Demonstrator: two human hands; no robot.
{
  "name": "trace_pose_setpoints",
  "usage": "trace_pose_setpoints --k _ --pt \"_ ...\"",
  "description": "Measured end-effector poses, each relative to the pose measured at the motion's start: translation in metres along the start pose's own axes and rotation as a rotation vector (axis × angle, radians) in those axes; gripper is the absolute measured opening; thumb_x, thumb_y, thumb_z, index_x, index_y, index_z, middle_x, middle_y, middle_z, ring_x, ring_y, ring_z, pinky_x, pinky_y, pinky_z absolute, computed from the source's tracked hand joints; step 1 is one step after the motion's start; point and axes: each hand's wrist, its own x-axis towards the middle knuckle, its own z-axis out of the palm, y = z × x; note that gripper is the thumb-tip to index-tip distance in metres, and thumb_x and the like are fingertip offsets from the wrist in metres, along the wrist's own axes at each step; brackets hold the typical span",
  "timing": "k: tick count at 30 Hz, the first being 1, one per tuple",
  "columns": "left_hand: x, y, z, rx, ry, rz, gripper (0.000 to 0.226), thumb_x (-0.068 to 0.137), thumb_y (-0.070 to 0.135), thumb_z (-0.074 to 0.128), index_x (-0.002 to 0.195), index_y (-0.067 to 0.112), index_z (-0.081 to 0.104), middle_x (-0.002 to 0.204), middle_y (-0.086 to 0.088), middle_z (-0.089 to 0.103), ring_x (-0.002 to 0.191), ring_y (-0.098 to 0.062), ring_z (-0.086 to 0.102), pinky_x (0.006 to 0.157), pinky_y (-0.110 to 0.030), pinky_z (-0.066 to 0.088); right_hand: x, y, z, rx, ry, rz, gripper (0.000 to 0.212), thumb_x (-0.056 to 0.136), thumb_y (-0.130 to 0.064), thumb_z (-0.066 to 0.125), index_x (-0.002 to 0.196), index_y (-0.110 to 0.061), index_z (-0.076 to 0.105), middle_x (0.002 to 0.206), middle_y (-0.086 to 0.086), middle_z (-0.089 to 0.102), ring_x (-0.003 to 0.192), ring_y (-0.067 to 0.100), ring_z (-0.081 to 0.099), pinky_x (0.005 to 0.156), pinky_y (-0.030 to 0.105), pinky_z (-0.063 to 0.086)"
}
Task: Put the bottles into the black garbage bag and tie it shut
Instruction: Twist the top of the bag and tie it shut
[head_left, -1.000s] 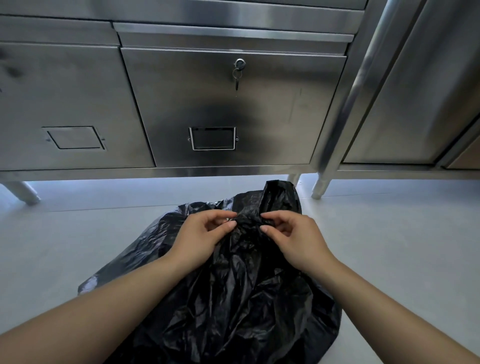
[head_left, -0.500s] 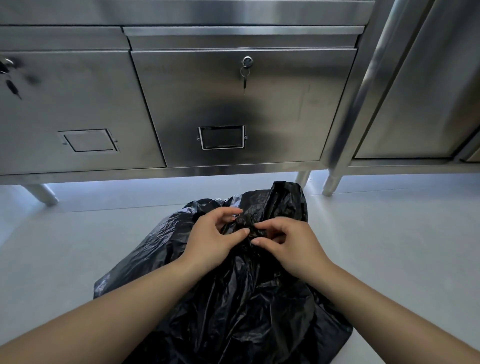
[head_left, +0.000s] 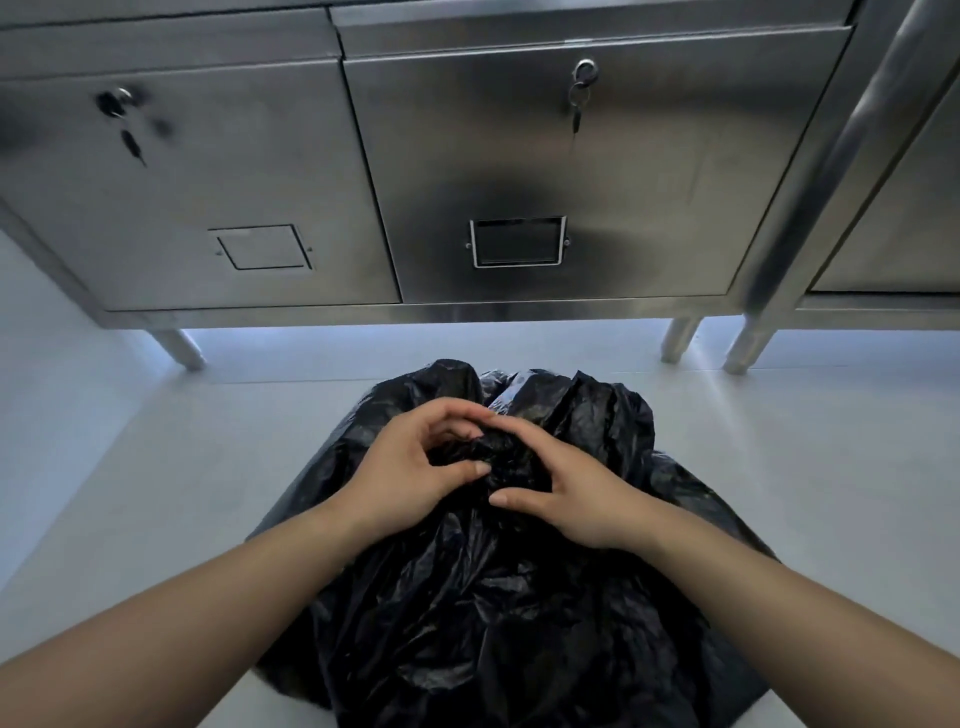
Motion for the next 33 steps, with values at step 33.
trace_pose_setpoints --k 33 --pt "-0.04 0.083 -0.091 -0.026 -0.249 -0.632 0.045 0.081 0.049 0.061 0.123 0.038 0.052 0.121 0.012 0.059 0.11 -0.007 0.057 0.098 -0.03 0.045 -0.011 -0.137 -0.047 0.179 0.085 0.392 0.04 0.096 -0.032 0.047 0.131 -0.051 0.039 0.14 -0.015 0.043 0.129 0.001 0.039 0.107 0.028 0.037"
